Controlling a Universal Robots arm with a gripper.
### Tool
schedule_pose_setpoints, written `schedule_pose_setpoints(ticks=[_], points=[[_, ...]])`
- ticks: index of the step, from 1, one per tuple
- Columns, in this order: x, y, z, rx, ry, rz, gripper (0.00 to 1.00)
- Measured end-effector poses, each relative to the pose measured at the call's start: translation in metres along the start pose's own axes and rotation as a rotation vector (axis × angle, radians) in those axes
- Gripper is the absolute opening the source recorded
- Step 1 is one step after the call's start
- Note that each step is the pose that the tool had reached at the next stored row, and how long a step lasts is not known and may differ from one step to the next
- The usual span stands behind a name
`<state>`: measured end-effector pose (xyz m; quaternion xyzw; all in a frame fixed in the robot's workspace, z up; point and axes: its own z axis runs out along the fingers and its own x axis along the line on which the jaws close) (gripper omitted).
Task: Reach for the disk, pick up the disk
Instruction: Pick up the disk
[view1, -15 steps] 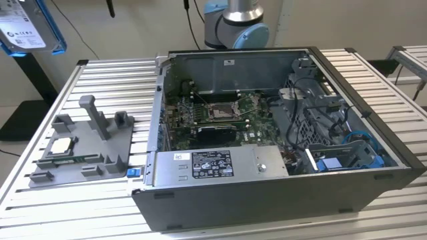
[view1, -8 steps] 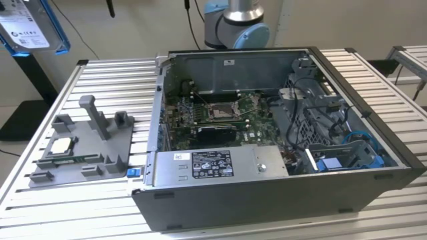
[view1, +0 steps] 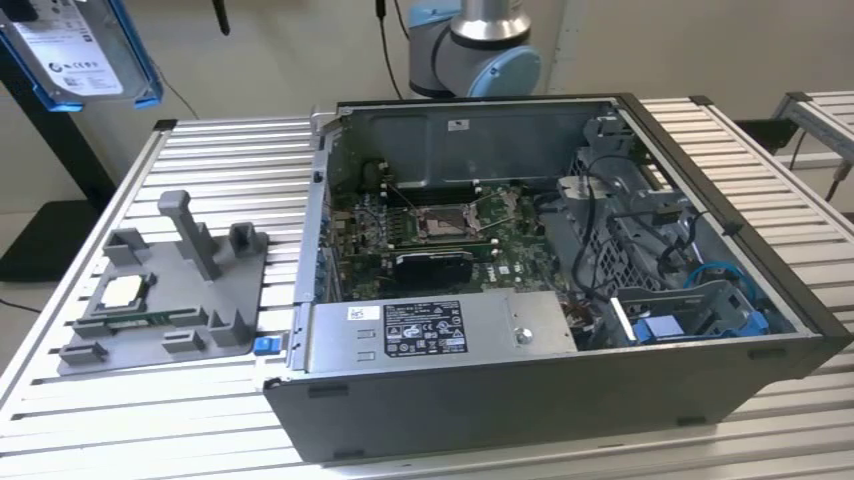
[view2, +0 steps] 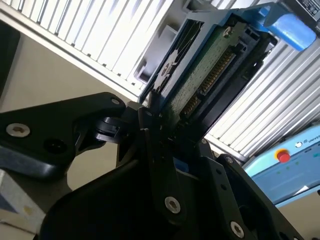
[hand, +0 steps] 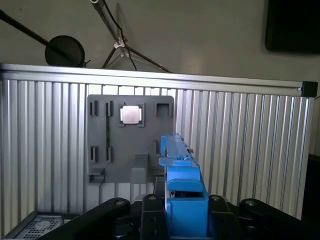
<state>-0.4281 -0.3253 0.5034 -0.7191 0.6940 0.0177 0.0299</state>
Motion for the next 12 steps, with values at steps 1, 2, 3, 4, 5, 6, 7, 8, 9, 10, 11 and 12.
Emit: schedule_pose_setpoints(ticks=[1, 2, 3, 4, 5, 6, 7, 8, 9, 10, 11, 12], points=[[0.0001, -0.0037, 0.0001, 0.0001, 0.0, 0.0, 0.0], [0.0002, -0.0073, 0.0001, 0.0, 0.0, 0.0, 0.0], [0.0004, -0.0113, 0.0002, 0.0, 0.0, 0.0, 0.0], [0.0005, -0.0152, 0.0002, 0.0, 0.0, 0.0, 0.0], [0.0006, -0.0189, 0.0003, 0.0001, 0.0, 0.0, 0.0], [0.0007, -0.0227, 0.0004, 0.0, 0.0, 0.0, 0.0], [0.0008, -0.0264, 0.0004, 0.0, 0.0, 0.0, 0.0], [0.0009, -0.03, 0.0005, 0.0, 0.0, 0.0, 0.0], [0.001, -0.0336, 0.0006, 0.0, 0.0, 0.0, 0.0], [0.0012, -0.0373, 0.0006, 0.0, 0.0001, 0.0, 0.0], [0.0013, -0.041, 0.0007, 0.0, 0.0, 0.0, 0.0], [0.0014, -0.0445, 0.0007, 0.0, 0.0, 0.0, 0.0]])
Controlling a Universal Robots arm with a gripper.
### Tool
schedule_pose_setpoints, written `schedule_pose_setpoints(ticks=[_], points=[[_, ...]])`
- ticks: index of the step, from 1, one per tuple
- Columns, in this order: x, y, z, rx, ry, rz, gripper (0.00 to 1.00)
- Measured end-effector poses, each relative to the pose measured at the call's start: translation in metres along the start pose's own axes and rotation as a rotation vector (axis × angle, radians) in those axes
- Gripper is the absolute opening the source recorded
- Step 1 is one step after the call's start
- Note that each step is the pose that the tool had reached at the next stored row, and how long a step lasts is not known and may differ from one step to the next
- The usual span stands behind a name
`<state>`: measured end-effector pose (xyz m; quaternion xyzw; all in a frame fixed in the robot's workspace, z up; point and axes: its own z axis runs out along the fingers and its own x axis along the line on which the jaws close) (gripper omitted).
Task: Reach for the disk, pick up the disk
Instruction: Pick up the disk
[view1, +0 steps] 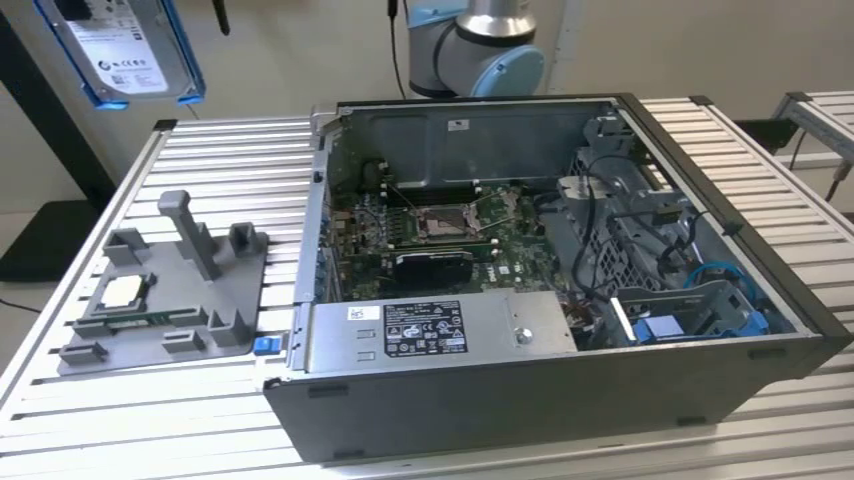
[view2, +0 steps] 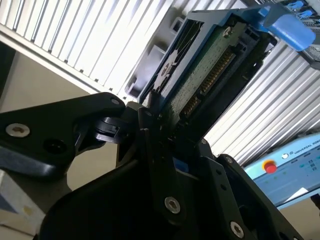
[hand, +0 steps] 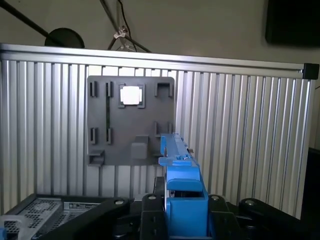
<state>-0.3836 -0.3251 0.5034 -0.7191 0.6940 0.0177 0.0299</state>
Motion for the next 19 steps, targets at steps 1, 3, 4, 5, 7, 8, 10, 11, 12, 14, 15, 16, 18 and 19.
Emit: schedule_pose_setpoints(ticks=[1, 3, 4, 5, 7, 8, 10, 11, 12, 14, 15, 16, 18, 19], points=[[0.0001, -0.0035, 0.0001, 0.0, 0.0, 0.0, 0.0], [0.0003, -0.0099, 0.0002, 0.0001, 0.0, 0.0, 0.0], [0.0004, -0.0131, 0.0002, 0.0, 0.0, 0.0, 0.0], [0.0005, -0.0161, 0.0003, 0.0, 0.0, 0.0, 0.0], [0.0008, -0.0223, 0.0004, 0.0001, -0.0001, 0.0, 0.0], [0.0009, -0.0255, 0.0005, 0.0001, -0.0001, 0.0, 0.0], [0.0011, -0.0317, 0.0005, 0.0001, 0.0, 0.0, 0.0], [0.0012, -0.0349, 0.0006, 0.0, 0.0, 0.0, 0.0], [0.0013, -0.0381, 0.0007, 0.0001, -0.0001, 0.0, 0.0], [0.0015, -0.0449, 0.0007, 0.0, 0.0, 0.0, 0.0], [0.0016, -0.0482, 0.0008, -0.0001, 0.0, 0.0, 0.0], [0.0017, -0.0516, 0.0009, 0.0001, -0.0001, 0.0, 0.0], [0.002, -0.0587, 0.001, 0.0, 0.0, 0.0, 0.0], [0.0021, -0.0623, 0.001, 0.0, 0.0, 0.0, 0.0]])
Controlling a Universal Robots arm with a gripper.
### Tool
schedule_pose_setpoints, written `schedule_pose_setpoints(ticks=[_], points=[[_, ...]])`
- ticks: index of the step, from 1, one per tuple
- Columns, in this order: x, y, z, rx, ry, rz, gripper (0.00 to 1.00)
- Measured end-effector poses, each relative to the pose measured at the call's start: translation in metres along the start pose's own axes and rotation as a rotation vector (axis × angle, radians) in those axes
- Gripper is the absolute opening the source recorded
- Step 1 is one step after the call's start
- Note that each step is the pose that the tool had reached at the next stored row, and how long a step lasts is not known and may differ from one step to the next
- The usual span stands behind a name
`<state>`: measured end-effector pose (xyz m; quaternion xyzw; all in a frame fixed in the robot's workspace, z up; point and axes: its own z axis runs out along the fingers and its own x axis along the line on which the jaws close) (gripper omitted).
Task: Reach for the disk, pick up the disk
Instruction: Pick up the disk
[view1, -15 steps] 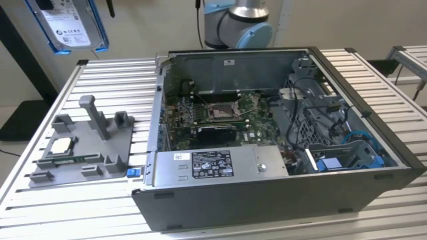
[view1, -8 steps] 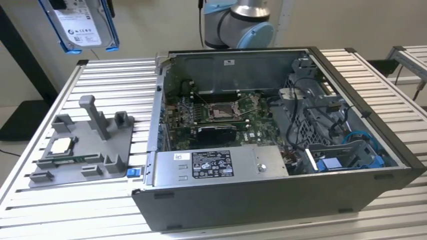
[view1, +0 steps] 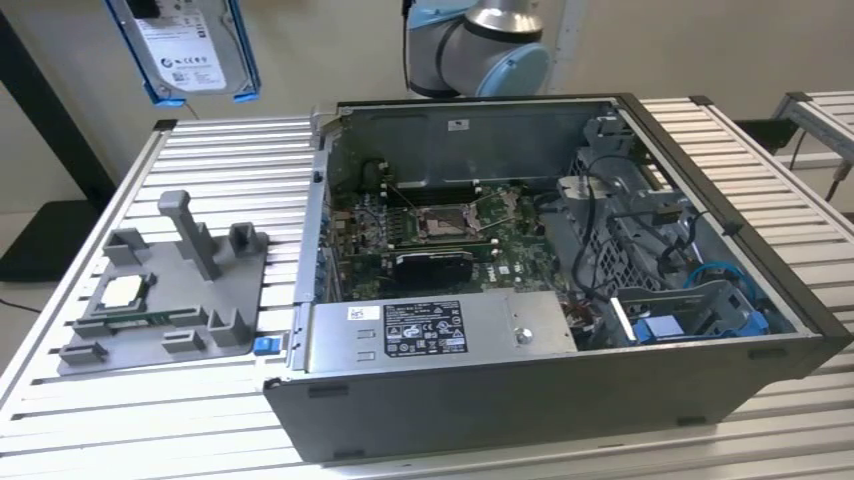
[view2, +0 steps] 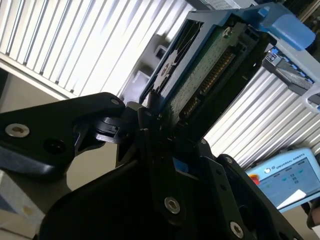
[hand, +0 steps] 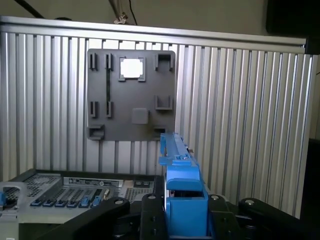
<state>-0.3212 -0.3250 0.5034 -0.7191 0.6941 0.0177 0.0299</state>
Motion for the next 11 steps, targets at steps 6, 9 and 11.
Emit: schedule_pose_setpoints(ticks=[6, 9, 11], points=[[0.0008, -0.023, 0.0004, 0.0001, 0.0, 0.0, 0.0], [0.0012, -0.0346, 0.0006, 0.0001, 0.0, 0.0, 0.0], [0.0015, -0.0426, 0.0007, 0.0, 0.0, 0.0, 0.0]])
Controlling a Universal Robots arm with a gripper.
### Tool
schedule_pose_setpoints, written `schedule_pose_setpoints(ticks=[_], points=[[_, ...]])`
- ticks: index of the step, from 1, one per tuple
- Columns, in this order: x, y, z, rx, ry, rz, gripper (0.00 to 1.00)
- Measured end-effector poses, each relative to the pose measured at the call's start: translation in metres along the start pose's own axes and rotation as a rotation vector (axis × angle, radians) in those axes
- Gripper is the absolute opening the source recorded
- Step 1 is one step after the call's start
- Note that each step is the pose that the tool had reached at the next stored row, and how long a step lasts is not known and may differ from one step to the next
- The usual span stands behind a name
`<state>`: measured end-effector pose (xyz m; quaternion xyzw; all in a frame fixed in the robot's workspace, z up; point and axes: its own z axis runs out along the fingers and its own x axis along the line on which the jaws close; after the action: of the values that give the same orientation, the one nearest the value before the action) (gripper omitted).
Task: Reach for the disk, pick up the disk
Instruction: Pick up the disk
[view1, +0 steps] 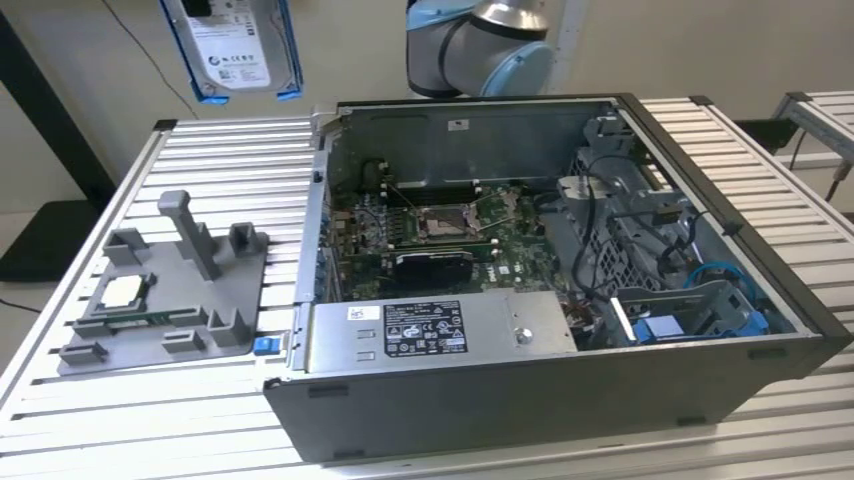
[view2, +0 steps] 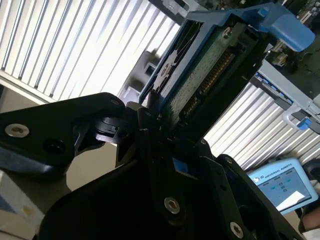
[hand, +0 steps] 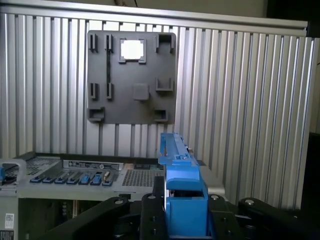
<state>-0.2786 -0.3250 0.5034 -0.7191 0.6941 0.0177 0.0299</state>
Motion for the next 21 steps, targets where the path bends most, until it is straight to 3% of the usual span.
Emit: schedule_pose_setpoints(ticks=[21], points=[[0.0029, -0.0818, 0.0013, -0.0001, 0.0, 0.0, 0.0]])
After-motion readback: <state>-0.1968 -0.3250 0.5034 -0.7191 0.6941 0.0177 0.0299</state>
